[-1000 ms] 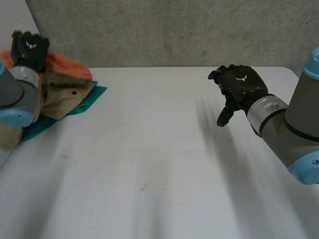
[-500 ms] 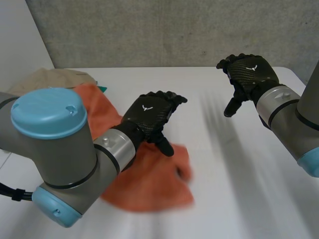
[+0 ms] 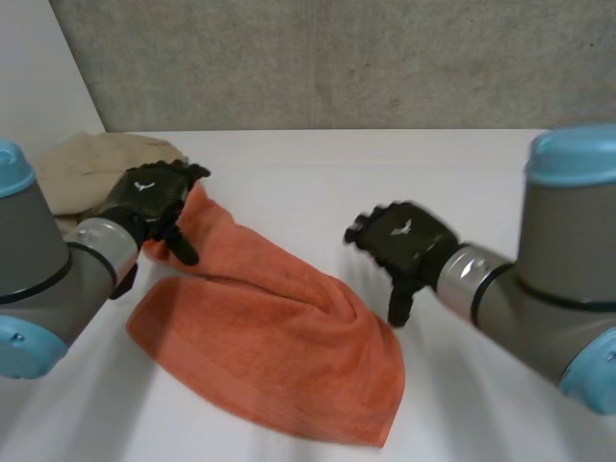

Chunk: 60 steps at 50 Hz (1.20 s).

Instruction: Fold the laundry.

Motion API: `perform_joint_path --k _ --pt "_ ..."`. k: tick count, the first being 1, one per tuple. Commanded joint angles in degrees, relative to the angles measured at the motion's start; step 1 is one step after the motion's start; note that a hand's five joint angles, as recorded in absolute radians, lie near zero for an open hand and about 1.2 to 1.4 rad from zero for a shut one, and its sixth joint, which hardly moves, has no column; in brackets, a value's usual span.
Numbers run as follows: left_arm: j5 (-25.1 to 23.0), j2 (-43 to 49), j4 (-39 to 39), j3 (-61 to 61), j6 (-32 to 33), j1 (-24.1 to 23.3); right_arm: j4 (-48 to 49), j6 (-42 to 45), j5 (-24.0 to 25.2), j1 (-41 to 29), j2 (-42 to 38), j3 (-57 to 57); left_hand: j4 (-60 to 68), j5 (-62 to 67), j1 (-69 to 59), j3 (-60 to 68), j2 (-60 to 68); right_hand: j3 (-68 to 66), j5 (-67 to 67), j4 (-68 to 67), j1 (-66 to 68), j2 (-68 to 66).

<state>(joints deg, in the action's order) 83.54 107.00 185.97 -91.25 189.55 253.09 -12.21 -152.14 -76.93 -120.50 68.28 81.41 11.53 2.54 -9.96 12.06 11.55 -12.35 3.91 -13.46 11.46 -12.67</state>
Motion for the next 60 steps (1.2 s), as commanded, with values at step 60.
perform_joint_path --k 60 --pt "-0.4 5.9 8.9 3.6 8.0 2.1 19.9 23.9 -12.6 11.4 -22.8 -28.6 -1.3 -2.3 -0.3 -1.8 -1.3 2.4 -3.9 3.5 -1.5 2.7"
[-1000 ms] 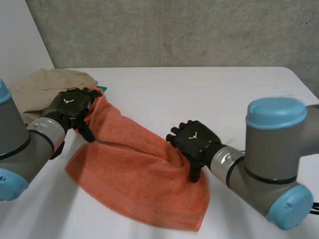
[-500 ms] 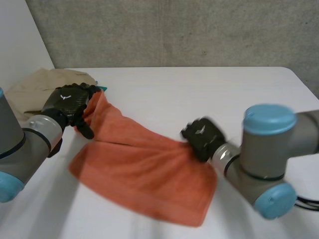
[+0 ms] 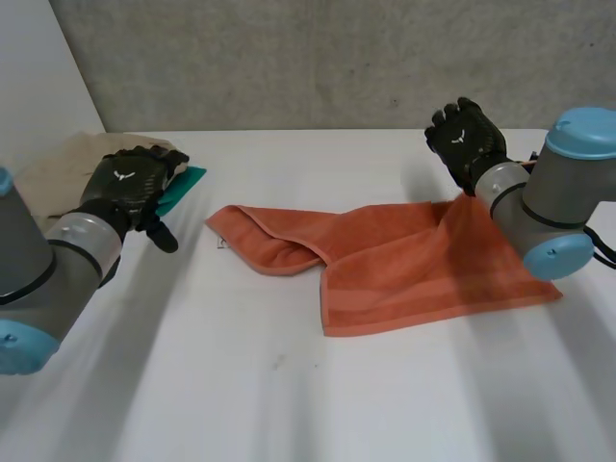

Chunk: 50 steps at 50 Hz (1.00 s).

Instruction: Fold the laundry.

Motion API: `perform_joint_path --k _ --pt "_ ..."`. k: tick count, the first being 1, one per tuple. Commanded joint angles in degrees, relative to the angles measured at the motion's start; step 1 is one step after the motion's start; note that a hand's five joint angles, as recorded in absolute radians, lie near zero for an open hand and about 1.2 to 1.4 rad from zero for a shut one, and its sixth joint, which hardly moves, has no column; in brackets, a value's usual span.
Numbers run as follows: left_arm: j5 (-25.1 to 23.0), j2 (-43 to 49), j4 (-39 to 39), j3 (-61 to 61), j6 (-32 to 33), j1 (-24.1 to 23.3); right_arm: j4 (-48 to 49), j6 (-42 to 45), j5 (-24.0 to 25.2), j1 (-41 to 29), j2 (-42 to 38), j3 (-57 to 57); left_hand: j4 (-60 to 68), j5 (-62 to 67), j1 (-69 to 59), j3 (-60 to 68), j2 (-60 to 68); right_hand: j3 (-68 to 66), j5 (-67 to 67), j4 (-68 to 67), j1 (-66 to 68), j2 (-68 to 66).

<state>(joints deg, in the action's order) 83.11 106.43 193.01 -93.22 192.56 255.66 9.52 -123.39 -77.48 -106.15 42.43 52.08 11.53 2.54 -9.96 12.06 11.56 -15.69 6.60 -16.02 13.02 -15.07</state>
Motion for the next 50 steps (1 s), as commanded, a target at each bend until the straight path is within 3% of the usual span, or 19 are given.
perform_joint_path --k 1,5,14,18,24,32,35,36,39,50 --pt "0.0 7.1 1.8 6.2 5.6 -0.6 -2.6 -6.4 -13.7 -4.0 4.6 1.8 -1.3 -2.3 -0.3 -1.8 -1.3 5.7 -6.6 6.0 -3.0 5.1" --pt "0.2 8.7 1.4 7.9 7.3 -2.2 -7.8 -16.0 -18.8 -8.4 12.7 7.4 -1.3 -2.3 -0.3 -1.8 -1.3 5.7 -6.6 6.0 -3.0 5.1" --pt "0.5 8.7 1.3 6.6 7.1 -3.3 -19.9 -43.7 -15.3 -15.3 15.7 14.5 -1.3 -2.3 -0.3 -1.8 -1.3 5.7 -6.6 6.0 -3.0 5.1" --pt "0.4 7.9 1.3 4.9 7.1 -3.4 -20.2 -49.7 -13.7 -17.4 13.2 15.2 -1.5 -2.5 -0.1 -2.0 -1.5 5.7 -6.6 6.0 -3.0 5.1" --pt "0.3 6.5 1.3 3.7 7.2 -3.4 -18.6 -50.3 -13.8 -19.2 7.3 13.9 -1.5 -2.5 -0.1 -2.0 -1.5 4.6 -5.5 4.9 -1.9 4.0" --pt "0.1 6.0 1.5 2.3 7.0 -2.8 -14.5 -48.2 -14.0 -20.1 0.2 10.8 -1.5 -2.5 -0.1 -2.0 -1.5 -11.9 10.9 -11.5 14.5 -12.5" --pt "0.1 5.9 1.6 1.9 7.1 -2.7 -13.8 -46.2 -14.0 -20.2 -1.2 10.0 -1.5 -2.5 -0.1 -2.0 -1.5 -33.7 32.7 -33.3 36.3 -34.3" --pt "0.1 6.0 1.6 1.9 7.0 -2.6 -13.3 -45.6 -14.1 -20.2 -1.1 9.7 -1.5 -2.5 0.0 -2.1 -1.6 -59.9 59.0 -59.6 62.6 -60.5" --pt "0.1 6.0 1.9 1.8 7.0 -2.5 -12.1 -45.5 -14.5 -19.9 0.2 9.7 -1.5 -2.5 0.0 -2.1 -1.6 -64.3 63.4 -64.0 67.0 -64.9" --pt "0.2 6.9 2.4 5.9 6.6 -2.9 -14.0 -39.5 -10.7 -19.4 21.6 14.1 -1.5 -2.5 0.0 -2.1 -1.6 -64.3 63.4 -64.0 67.0 -64.9"
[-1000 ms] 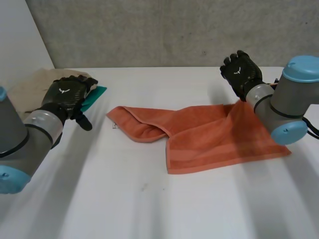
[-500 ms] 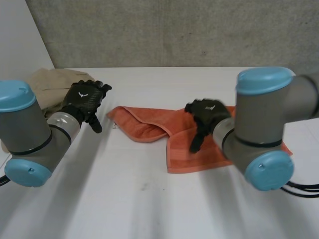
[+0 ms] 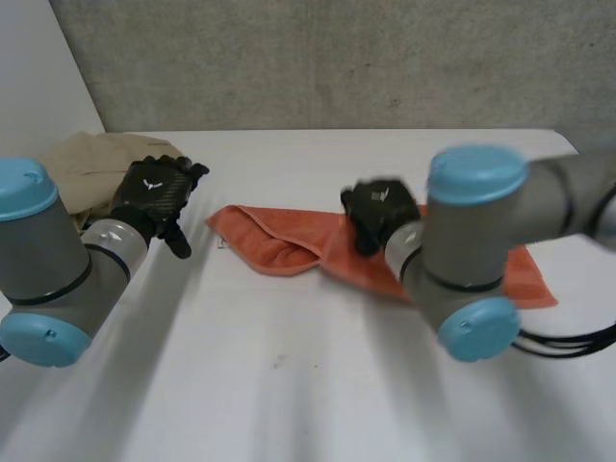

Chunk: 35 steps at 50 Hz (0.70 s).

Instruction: Fold the laundry.

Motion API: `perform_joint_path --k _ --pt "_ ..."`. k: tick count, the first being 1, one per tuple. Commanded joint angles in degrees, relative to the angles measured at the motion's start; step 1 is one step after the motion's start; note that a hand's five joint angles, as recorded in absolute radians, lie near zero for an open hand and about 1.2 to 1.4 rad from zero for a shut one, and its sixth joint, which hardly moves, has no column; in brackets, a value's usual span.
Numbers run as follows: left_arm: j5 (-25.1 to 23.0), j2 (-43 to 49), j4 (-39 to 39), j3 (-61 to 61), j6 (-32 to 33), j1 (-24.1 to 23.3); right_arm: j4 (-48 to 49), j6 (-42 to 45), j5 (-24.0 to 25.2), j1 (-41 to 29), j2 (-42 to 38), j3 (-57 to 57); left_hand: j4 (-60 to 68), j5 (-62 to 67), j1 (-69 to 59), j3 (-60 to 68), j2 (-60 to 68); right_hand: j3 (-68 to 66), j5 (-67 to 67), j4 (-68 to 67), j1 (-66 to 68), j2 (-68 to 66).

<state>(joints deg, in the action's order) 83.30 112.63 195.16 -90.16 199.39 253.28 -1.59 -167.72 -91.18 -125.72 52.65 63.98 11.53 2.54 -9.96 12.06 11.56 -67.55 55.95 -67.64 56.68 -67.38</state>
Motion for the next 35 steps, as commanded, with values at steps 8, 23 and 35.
perform_joint_path --k 8,23,35 --pt "-0.1 5.7 0.0 8.0 -4.4 -2.0 -10.1 10.0 7.8 0.4 20.4 1.8 -1.5 -2.5 0.0 -2.1 -1.6 -12.5 14.1 -12.4 23.3 -12.6" --pt "-0.2 17.0 0.0 15.0 -6.1 -5.7 -12.3 9.7 8.3 0.5 31.5 1.7 -1.5 -2.5 0.0 -2.1 -1.6 -12.5 14.1 -12.4 23.3 -12.6" --pt "0.0 22.6 0.4 21.3 -6.6 -6.1 -15.7 8.2 11.7 0.5 36.9 2.3 -1.0 -2.0 -0.6 -1.5 -1.0 -12.5 14.1 -12.4 23.3 -12.6"
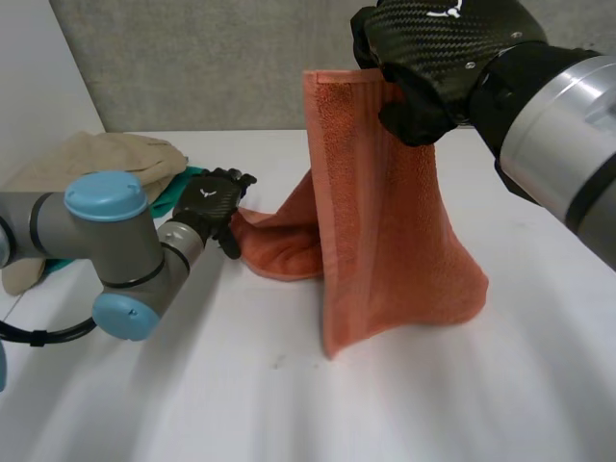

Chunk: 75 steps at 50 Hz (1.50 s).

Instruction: Fold the laundry.

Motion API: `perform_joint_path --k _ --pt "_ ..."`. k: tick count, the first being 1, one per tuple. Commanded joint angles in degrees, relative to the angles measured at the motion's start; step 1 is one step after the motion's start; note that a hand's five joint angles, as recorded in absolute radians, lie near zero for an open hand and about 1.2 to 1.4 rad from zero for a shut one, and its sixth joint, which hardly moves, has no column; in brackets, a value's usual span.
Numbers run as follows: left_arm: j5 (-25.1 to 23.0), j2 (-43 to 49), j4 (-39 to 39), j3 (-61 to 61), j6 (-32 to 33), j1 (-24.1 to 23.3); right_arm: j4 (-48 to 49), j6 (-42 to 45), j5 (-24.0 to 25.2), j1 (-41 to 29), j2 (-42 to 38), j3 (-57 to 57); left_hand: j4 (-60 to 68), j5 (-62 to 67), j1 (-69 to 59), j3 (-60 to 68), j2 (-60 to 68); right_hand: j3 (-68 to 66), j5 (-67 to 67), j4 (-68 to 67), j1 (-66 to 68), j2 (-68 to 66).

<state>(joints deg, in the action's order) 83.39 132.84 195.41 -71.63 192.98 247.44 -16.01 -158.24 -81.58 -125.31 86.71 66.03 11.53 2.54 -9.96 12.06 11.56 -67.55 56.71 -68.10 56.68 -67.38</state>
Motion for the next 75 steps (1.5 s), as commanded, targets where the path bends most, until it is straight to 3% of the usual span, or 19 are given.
perform_joint_path --k 1,10,11,15,16,19,24,28,34,39,44,49,55,57,60,69,72,75 --pt "-0.1 2.9 0.3 3.3 -0.2 -0.4 -1.3 -1.7 2.3 0.1 3.1 0.2 -0.8 -1.8 -0.8 -1.3 -0.8 -12.5 13.3 -11.9 23.3 -12.6" --pt "-0.2 6.5 0.5 6.0 -0.1 -0.8 -1.4 -4.5 4.2 0.1 7.3 0.1 5.9 4.9 -7.5 5.4 5.9 -12.5 13.3 -11.9 23.3 -12.6" --pt "-0.2 6.9 0.5 6.2 -0.1 -0.9 -1.4 -4.6 4.3 0.1 7.5 0.1 10.7 9.7 -12.3 10.2 10.7 -12.5 13.3 -11.9 23.3 -12.6" --pt "0.6 7.6 0.7 7.5 -0.1 -0.8 -1.5 -4.5 4.4 0.5 7.8 0.2 66.2 65.2 -67.7 65.6 66.1 -12.5 13.3 -11.9 23.3 -12.6" --pt "1.7 6.9 0.8 7.6 -0.1 -0.6 -1.6 -4.4 4.4 1.0 7.8 0.4 68.5 67.4 -70.0 67.9 68.4 -12.5 13.3 -11.9 23.3 -12.6" --pt "4.8 5.2 1.0 7.1 0.1 0.1 -2.4 -3.8 4.6 3.1 7.8 1.0 68.5 67.5 -70.0 67.9 68.4 -12.5 13.3 -11.9 23.3 -12.6" --pt "10.5 -7.5 2.4 1.4 -0.2 2.3 -4.3 -1.5 5.4 12.2 4.4 1.5 68.5 67.5 -70.0 67.9 68.4 -12.5 13.3 -11.9 23.3 -12.6" --pt "9.2 -18.8 3.8 -5.1 -0.1 3.6 -5.3 3.4 7.9 16.9 -2.2 1.3 68.5 67.5 -70.0 67.9 68.4 -12.5 13.3 -11.9 23.3 -12.6" --pt "5.7 -30.3 4.4 -13.3 0.1 3.5 -8.4 13.1 9.4 17.8 -8.6 0.2 68.5 67.5 -70.0 67.9 68.4 -12.5 13.3 -11.9 23.3 -12.6" --pt "5.0 -29.9 4.6 -14.6 0.6 3.4 -8.2 18.3 9.1 17.9 -15.9 -2.5 68.5 67.5 -70.0 67.9 68.4 -12.5 13.3 -11.9 23.3 -12.6" --pt "5.6 -21.7 6.6 -7.3 3.4 3.8 -5.0 19.2 5.7 17.6 -23.4 -11.1 68.5 67.5 -70.0 67.9 68.4 -12.5 13.3 -11.9 23.3 -12.6" --pt "6.6 -15.7 8.8 8.9 10.3 2.8 8.5 18.8 -0.2 17.3 -29.3 -24.6 68.5 67.5 -70.0 67.9 68.4 -12.5 13.3 -11.9 23.3 -12.6" --pt "8.8 -15.3 16.8 20.1 11.8 2.0 28.6 18.8 -0.2 17.3 -29.1 -29.1 68.5 67.5 -70.0 67.9 68.4 -12.5 13.3 -11.9 23.3 -12.6" --pt "9.9 -15.8 20.0 20.7 11.9 1.8 34.5 18.1 1.2 17.3 -27.8 -29.0 68.5 67.5 -70.0 67.9 68.4 -12.5 13.3 -11.9 23.3 -12.6" --pt "11.1 -17.7 21.4 19.3 11.9 0.8 34.5 16.7 5.5 17.4 -26.0 -27.2 68.5 67.5 -70.0 67.9 68.4 -12.5 13.3 -11.9 23.3 -12.6" --pt "11.0 -24.6 19.3 -3.8 12.1 0.0 19.6 14.5 18.5 19.4 -22.4 -14.4 68.5 67.5 -70.0 67.9 68.4 -12.5 13.3 -11.9 23.3 -12.6" --pt "10.9 -26.1 17.4 -13.2 12.0 0.0 13.4 17.4 24.0 23.7 -22.0 -8.6 68.5 67.5 -70.0 67.9 68.4 -12.5 13.3 -11.9 23.3 -12.6" --pt "10.8 -26.1 16.0 -20.9 12.1 -0.5 7.4 27.9 30.8 28.1 -22.5 -1.6 68.5 67.5 -70.0 67.9 68.4 -12.5 13.3 -11.9 23.3 -12.6"
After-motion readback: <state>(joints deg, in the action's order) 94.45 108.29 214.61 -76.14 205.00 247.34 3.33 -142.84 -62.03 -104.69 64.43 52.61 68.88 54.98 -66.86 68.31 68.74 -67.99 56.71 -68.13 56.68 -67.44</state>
